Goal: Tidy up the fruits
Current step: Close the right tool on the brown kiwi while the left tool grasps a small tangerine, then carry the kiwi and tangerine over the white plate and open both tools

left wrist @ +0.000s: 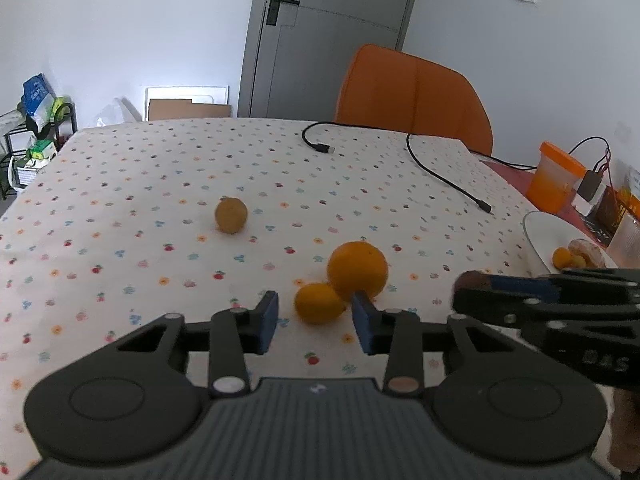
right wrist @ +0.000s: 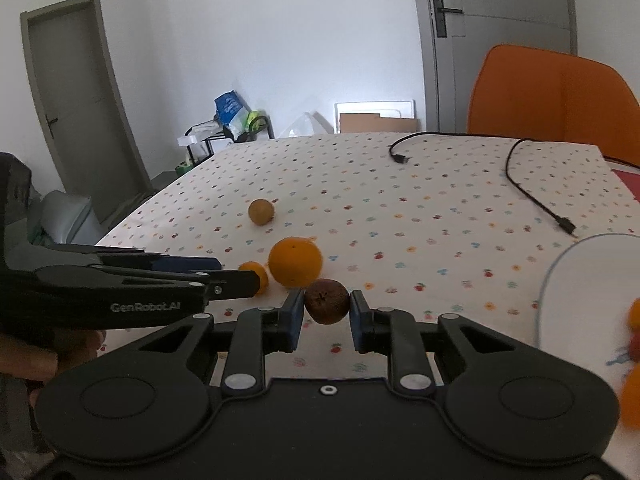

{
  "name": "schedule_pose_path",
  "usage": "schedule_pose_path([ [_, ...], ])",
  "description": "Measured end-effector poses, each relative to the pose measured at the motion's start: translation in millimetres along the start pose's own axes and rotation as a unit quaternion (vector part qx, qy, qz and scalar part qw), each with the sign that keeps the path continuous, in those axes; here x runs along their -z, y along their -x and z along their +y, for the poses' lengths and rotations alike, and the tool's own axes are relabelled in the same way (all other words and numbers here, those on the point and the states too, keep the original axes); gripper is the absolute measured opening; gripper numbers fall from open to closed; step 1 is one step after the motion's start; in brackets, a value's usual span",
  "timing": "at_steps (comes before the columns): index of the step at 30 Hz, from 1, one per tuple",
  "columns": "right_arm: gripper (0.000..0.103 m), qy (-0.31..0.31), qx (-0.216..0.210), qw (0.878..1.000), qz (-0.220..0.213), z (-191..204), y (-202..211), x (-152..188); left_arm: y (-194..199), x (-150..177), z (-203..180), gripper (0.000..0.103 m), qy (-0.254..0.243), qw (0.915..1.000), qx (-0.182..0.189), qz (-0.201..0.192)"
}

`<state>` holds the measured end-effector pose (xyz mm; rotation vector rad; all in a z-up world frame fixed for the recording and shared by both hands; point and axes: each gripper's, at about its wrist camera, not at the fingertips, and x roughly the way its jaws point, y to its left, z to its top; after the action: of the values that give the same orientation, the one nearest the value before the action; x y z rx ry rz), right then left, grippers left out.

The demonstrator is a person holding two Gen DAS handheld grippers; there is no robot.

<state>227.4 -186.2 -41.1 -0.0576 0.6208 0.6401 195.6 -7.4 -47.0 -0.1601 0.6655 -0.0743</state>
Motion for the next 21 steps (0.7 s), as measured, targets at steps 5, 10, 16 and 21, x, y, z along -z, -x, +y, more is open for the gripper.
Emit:
schedule_pose_path([
  [5, 0.023, -0.007, 0.012, 1.0, -0.01, -11.3, 15.2, 0.4, -4.2, -0.5, -6.9, 0.027, 0.004, 1.0, -0.002, 0.0],
  [10, 0.023, -0.02, 0.017, 0.999, -0.025, -22.6, 31.5, 0.6, 2.4, -1.8, -17.6, 0.027, -0.002, 0.9999, 0.01, -0.008],
  [16, 0.023, -0.037, 0.032, 0.998, -0.038, -39.8, 50.5, 2.9, 6.9, -3.3, -34.0, 0.027, -0.011, 0.9995, 0.024, -0.016],
  [21, 0.023, -0.048, 0.05, 0.996, -0.047, -53.6, 65.7, 5.7, 8.6, -4.4, -49.1, 0.027, -0.019, 0.9989, 0.037, -0.021],
])
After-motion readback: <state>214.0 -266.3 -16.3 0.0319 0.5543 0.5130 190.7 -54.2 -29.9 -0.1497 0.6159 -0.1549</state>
